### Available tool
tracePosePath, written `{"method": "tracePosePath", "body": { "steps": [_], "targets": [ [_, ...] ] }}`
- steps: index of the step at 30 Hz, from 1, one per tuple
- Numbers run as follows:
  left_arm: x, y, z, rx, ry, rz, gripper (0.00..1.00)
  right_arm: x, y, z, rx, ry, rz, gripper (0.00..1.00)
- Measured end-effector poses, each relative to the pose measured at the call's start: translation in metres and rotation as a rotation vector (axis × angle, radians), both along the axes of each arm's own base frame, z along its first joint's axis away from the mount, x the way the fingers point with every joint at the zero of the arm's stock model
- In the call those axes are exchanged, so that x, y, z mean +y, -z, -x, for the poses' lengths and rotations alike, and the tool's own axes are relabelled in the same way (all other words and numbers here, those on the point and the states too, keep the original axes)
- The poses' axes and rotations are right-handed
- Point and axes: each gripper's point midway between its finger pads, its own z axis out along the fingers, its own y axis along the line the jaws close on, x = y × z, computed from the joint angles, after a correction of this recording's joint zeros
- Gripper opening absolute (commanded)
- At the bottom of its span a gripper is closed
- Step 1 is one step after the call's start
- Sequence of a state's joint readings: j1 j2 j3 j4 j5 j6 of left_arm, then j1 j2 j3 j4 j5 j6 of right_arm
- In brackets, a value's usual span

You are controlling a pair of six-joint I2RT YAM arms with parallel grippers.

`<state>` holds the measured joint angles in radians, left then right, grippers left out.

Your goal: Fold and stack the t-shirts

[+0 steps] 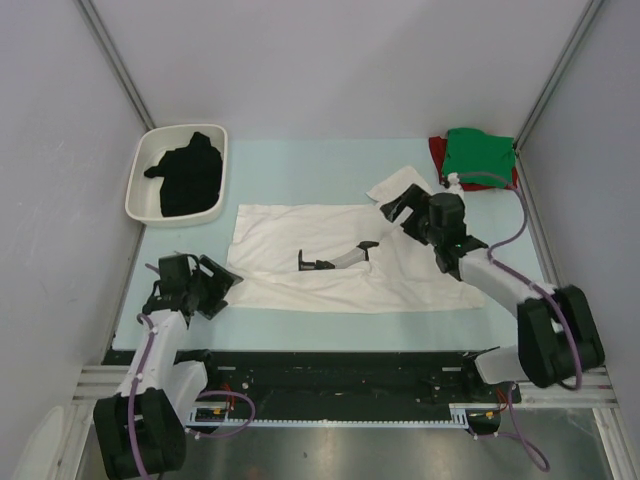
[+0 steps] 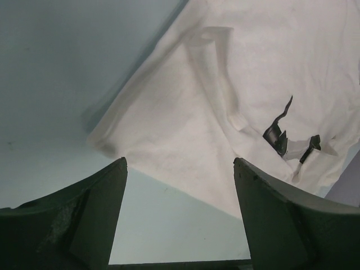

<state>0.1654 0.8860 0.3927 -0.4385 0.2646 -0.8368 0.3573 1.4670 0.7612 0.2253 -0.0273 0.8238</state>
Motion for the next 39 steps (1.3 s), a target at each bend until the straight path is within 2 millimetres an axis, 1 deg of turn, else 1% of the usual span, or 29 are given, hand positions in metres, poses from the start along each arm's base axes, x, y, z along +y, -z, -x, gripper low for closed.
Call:
{"method": "tracePosePath", "body": {
  "steps": [2, 5, 6, 7, 8, 9, 11, 12, 14, 17, 20, 21, 24, 26, 28, 34, 35, 37, 38, 39],
  "targets": [
    [0.001, -0.006, 0.002, -0.015, 0.003, -0.013, 0.81, -0.018, -0.039, 0.002, -0.093, 0.035, 0.018, 1.00],
    [0.002, -0.013, 0.003, -0.028, 0.016, -0.027, 0.81, -0.042, -0.087, 0.014, -0.195, 0.089, 0.054, 1.00],
    [0.001, -0.014, 0.004, -0.027, 0.021, -0.030, 0.81, -0.051, -0.097, 0.019, -0.212, 0.109, 0.071, 1.00],
    [0.001, -0.013, 0.005, -0.022, 0.025, -0.032, 0.81, -0.058, -0.102, 0.023, -0.216, 0.124, 0.087, 1.00],
    [0.001, -0.013, 0.007, -0.016, 0.030, -0.034, 0.81, -0.070, -0.103, 0.031, -0.203, 0.149, 0.114, 1.00],
    [0.001, -0.012, 0.009, -0.008, 0.034, -0.034, 0.81, -0.078, -0.101, 0.037, -0.185, 0.165, 0.135, 1.00],
    [-0.002, -0.010, 0.012, 0.007, 0.046, -0.034, 0.80, -0.095, -0.087, 0.053, -0.107, 0.201, 0.186, 1.00],
    [-0.003, -0.009, 0.015, 0.018, 0.052, -0.033, 0.80, -0.101, -0.078, 0.062, -0.063, 0.212, 0.208, 1.00],
    [-0.006, -0.008, 0.019, 0.033, 0.057, -0.030, 0.79, -0.106, -0.063, 0.078, 0.008, 0.212, 0.231, 0.99],
    [-0.008, -0.010, 0.022, 0.023, 0.050, -0.028, 0.76, -0.112, -0.038, 0.106, 0.101, 0.217, 0.235, 0.98],
    [-0.010, -0.008, 0.025, 0.015, 0.034, -0.022, 0.69, -0.113, -0.012, 0.132, 0.173, 0.211, 0.217, 0.97],
    [-0.011, -0.004, 0.026, 0.021, 0.028, -0.020, 0.66, -0.113, -0.004, 0.139, 0.196, 0.209, 0.212, 0.97],
    [-0.010, 0.010, 0.033, 0.065, 0.008, -0.019, 0.61, -0.109, 0.013, 0.155, 0.246, 0.192, 0.200, 0.97],
    [-0.009, 0.020, 0.038, 0.105, -0.010, -0.023, 0.60, -0.104, 0.018, 0.160, 0.261, 0.175, 0.191, 0.97],
    [-0.007, 0.027, 0.039, 0.131, -0.026, -0.028, 0.58, -0.099, 0.018, 0.161, 0.262, 0.160, 0.182, 0.97],
    [0.002, 0.028, 0.023, 0.122, -0.078, -0.048, 0.57, -0.092, 0.013, 0.163, 0.248, 0.140, 0.156, 0.97],
    [0.003, 0.029, 0.021, 0.125, -0.086, -0.053, 0.55, -0.092, 0.013, 0.162, 0.245, 0.139, 0.154, 0.97],
    [0.006, 0.029, 0.014, 0.123, -0.098, -0.060, 0.40, -0.091, 0.012, 0.162, 0.243, 0.135, 0.152, 0.97],
    [0.007, 0.031, 0.011, 0.128, -0.105, -0.063, 0.25, -0.091, 0.012, 0.162, 0.243, 0.134, 0.151, 0.97],
    [0.008, 0.033, 0.009, 0.134, -0.112, -0.066, 0.17, -0.090, 0.012, 0.162, 0.243, 0.133, 0.150, 0.97]
  ]
}}
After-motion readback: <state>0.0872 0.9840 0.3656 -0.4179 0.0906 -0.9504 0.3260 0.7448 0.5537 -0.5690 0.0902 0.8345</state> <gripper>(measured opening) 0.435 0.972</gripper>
